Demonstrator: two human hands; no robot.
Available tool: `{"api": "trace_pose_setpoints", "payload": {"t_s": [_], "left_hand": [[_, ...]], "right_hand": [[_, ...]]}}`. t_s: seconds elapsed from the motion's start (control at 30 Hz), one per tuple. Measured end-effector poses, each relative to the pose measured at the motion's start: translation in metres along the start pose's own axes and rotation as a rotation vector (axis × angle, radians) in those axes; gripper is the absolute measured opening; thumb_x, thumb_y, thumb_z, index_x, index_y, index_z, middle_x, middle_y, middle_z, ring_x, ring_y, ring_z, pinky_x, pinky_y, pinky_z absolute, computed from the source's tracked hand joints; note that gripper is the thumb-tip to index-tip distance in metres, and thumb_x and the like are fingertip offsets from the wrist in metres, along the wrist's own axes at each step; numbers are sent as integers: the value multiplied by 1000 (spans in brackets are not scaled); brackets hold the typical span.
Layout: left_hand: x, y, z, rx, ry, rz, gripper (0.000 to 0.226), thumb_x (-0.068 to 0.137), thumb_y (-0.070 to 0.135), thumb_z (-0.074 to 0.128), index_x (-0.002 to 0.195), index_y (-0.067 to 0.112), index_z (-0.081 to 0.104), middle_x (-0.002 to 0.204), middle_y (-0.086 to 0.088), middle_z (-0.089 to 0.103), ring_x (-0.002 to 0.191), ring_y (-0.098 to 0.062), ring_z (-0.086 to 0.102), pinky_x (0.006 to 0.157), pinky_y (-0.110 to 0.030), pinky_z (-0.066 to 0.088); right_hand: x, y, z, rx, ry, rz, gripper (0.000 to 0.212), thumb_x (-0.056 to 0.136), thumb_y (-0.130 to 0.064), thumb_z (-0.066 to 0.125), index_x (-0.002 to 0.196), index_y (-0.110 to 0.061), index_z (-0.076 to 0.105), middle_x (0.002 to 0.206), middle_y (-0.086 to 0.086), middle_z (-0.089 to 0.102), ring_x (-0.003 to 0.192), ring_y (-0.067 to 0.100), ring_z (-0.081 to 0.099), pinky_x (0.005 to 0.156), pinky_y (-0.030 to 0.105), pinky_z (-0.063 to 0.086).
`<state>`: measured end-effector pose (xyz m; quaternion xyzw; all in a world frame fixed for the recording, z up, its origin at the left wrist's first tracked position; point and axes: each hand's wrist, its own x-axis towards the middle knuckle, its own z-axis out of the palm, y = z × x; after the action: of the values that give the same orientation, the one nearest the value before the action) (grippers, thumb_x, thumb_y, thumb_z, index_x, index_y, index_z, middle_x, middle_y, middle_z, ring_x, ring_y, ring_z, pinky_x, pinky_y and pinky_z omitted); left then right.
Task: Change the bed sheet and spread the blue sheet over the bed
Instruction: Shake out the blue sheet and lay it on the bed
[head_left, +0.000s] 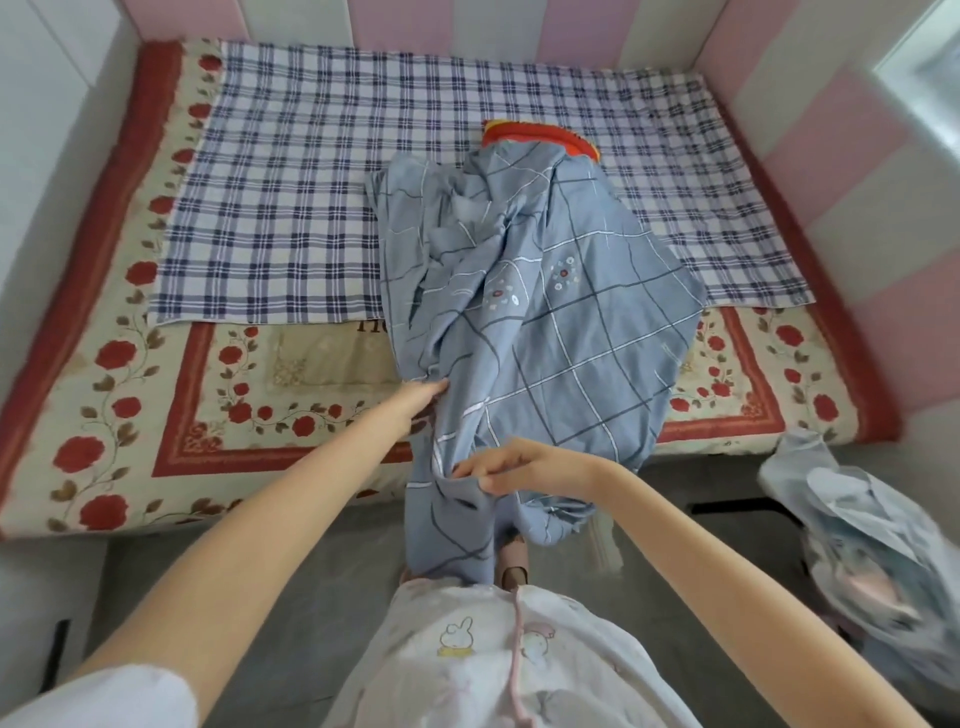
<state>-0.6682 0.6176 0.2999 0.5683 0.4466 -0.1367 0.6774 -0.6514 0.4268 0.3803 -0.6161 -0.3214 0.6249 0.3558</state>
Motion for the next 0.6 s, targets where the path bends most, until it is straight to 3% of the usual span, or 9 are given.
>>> {"api": "trace_pose_setpoints", "payload": {"t_s": [0.07, 0.13, 0.2, 0.27, 0.3, 0.37, 0.43, 0.5, 0.6], "left_hand": [[-1, 0, 2, 85, 27, 89, 11, 97, 24, 52, 98, 15, 58, 96, -2, 56, 90, -19, 53, 73, -27, 39], [-2, 7, 3, 106, 123, 301, 27, 96, 13, 47, 69, 16, 43, 68, -1, 40, 65, -13, 38, 59, -26, 27], [-11, 16, 4, 134, 159, 565, 33, 95, 6, 46, 64, 15, 36, 61, 1, 31, 56, -9, 31, 55, -22, 25], [-35, 27, 5, 282, 53, 781, 32, 96, 4, 44, 67, 13, 37, 59, 2, 31, 50, -2, 30, 51, -15, 27], [-45, 29, 7, 381, -21, 847, 29, 97, 3, 43, 69, 11, 39, 58, 3, 31, 47, -2, 31, 50, -15, 28], [-65, 27, 15, 562, -181, 925, 24, 96, 4, 45, 73, 9, 44, 58, 6, 35, 49, 0, 36, 52, -15, 29], [-79, 17, 27, 719, -349, 914, 24, 95, 8, 47, 73, 18, 47, 66, 7, 46, 60, 1, 44, 60, -16, 34], [-84, 2, 41, 869, -451, 876, 19, 94, 11, 48, 76, 16, 50, 77, 0, 56, 73, -11, 53, 69, -26, 41], [-92, -12, 55, 976, -514, 883, 17, 93, 14, 49, 82, 2, 50, 83, -11, 56, 77, -22, 51, 70, -32, 38]], "right_hand": [[0, 2, 4, 32, -12, 49, 39, 98, -3, 47, 90, -29, 75, 135, 5, 52, 132, 17, 44, 101, 19, 41], [2, 16, -2, -61, 25, 180, 25, 97, -10, 51, 117, -5, 66, 135, 9, 55, 128, 22, 47, 105, 24, 41], [6, 24, -14, -289, 47, 370, 31, 97, -22, 50, 120, -5, 63, 123, 7, 64, 116, 23, 57, 101, 29, 44], [12, 26, -28, -445, 177, 465, 33, 99, -26, 43, 115, -5, 63, 107, 8, 66, 93, 25, 60, 81, 26, 46], [16, 24, -40, -357, 357, 471, 33, 100, -25, 41, 115, -4, 61, 109, 10, 65, 89, 24, 58, 72, 25, 44], [19, 16, -64, 173, 786, 323, 34, 100, -29, 41, 117, -5, 58, 118, 14, 63, 89, 20, 56, 67, 25, 43], [27, 7, -91, 383, 975, 189, 46, 96, -46, 45, 120, -7, 54, 119, 13, 61, 90, 19, 58, 70, 29, 48], [37, -4, -99, 222, 873, 230, 70, 86, -55, 59, 135, -8, 40, 125, 11, 52, 104, 22, 56, 75, 33, 52], [57, 7, -95, -573, 839, 527, 106, 76, -40, 77, 150, -15, 7, 148, 17, 23, 132, 33, 33, 100, 44, 40]]}}
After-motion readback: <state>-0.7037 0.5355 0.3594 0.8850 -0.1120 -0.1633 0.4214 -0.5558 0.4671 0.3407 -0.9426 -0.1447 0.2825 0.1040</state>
